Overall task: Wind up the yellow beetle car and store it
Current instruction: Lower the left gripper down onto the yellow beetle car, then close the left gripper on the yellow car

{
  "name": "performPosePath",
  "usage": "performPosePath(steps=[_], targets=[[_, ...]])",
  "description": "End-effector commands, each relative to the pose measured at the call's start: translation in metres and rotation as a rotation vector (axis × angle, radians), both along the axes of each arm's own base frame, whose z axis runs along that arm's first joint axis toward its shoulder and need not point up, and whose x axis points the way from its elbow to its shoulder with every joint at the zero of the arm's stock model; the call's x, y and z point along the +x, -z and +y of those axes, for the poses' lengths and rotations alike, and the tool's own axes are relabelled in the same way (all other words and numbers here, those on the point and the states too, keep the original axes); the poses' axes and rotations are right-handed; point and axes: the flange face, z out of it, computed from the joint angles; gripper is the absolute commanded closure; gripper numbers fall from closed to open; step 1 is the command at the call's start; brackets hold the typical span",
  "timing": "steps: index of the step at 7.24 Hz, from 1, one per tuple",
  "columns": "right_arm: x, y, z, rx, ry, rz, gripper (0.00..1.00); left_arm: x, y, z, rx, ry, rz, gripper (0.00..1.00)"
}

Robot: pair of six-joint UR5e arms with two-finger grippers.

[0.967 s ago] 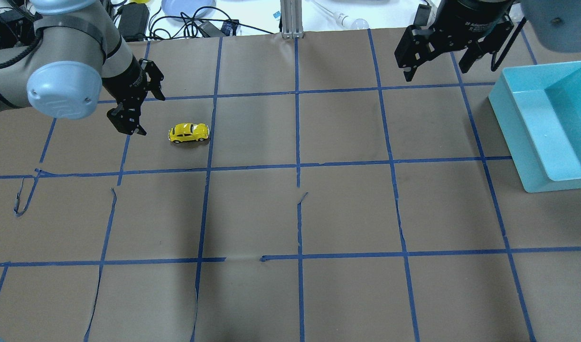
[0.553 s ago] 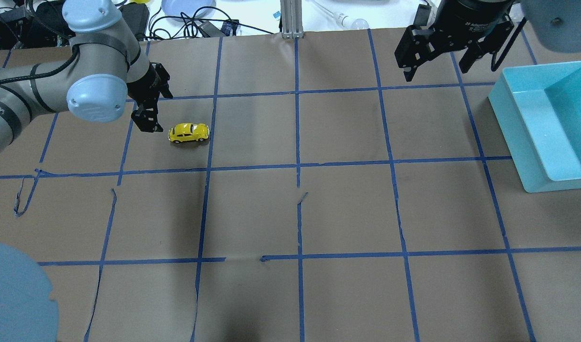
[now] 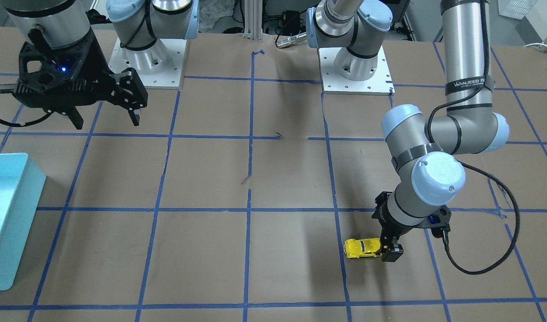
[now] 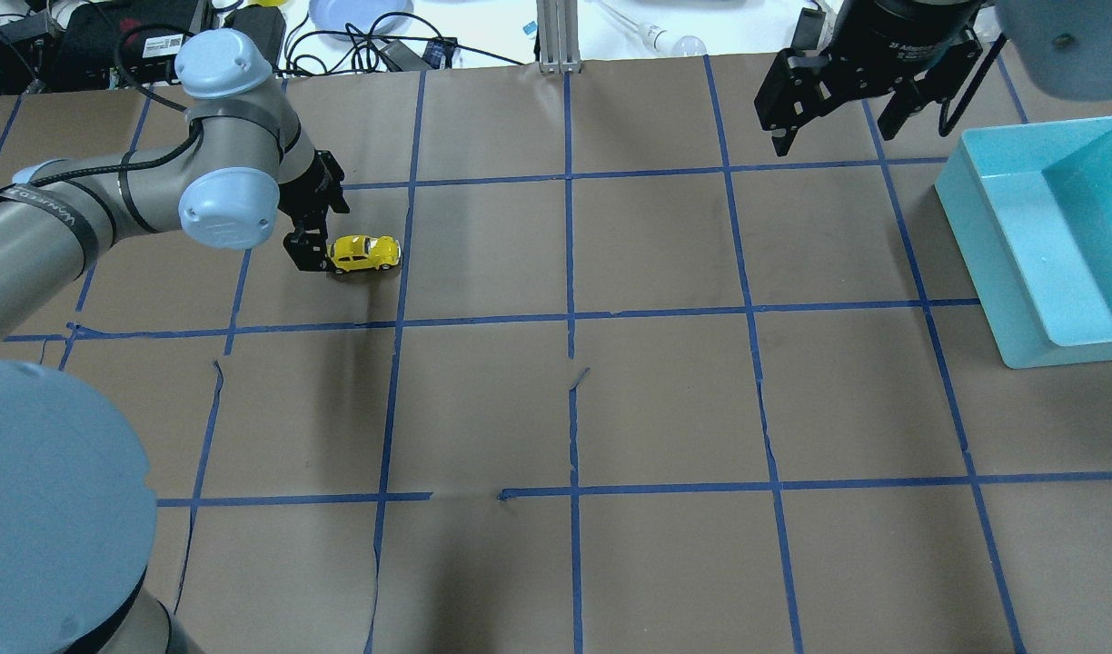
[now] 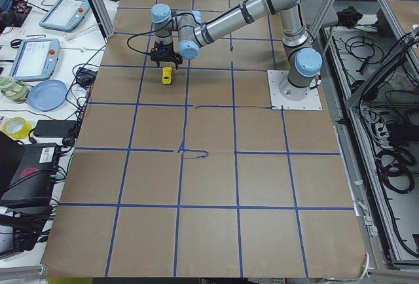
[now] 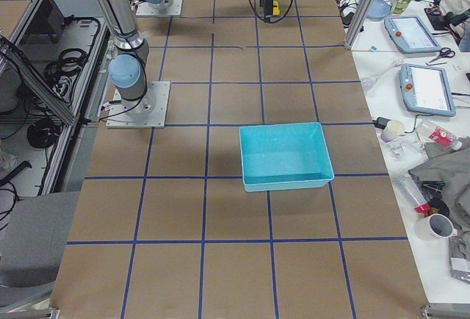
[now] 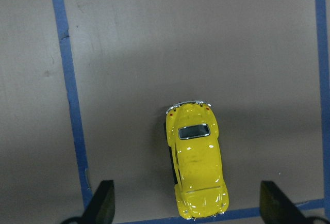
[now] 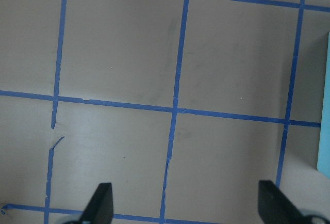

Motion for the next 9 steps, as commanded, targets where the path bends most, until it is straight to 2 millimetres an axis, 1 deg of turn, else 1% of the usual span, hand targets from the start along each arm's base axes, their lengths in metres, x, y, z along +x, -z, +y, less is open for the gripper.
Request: performPosePath(steps=[1,2,4,5,6,7,9], targets=[[0.000,0.000,0.000,0.000,0.000,0.001,0.00,0.000,0.024,-0.004,0.030,-0.018,0.002,0.00],[0.000,0.000,0.000,0.000,0.000,0.002,0.00,0.001,0.029,-0.005,0.036,-0.017,0.002,0.00],[0.000,0.000,0.000,0.000,0.000,0.002,0.00,0.001,0.032,-0.009,0.006,-0.015,0.000,0.00],[0.000,0.000,0.000,0.000,0.000,0.001,0.00,0.001,0.036,-0.009,0.013,-0.015,0.000,0.00],[0.000,0.000,0.000,0.000,0.000,0.001,0.00,0.002,0.037,-0.010,0.011,-0.014,-0.005,0.00],[0.000,0.000,0.000,0.000,0.000,0.001,0.00,0.002,0.037,-0.010,0.006,-0.012,-0.007,0.25],[0.000,0.000,0.000,0.000,0.000,0.001,0.00,0.001,0.035,-0.011,0.003,-0.017,-0.002,0.84]])
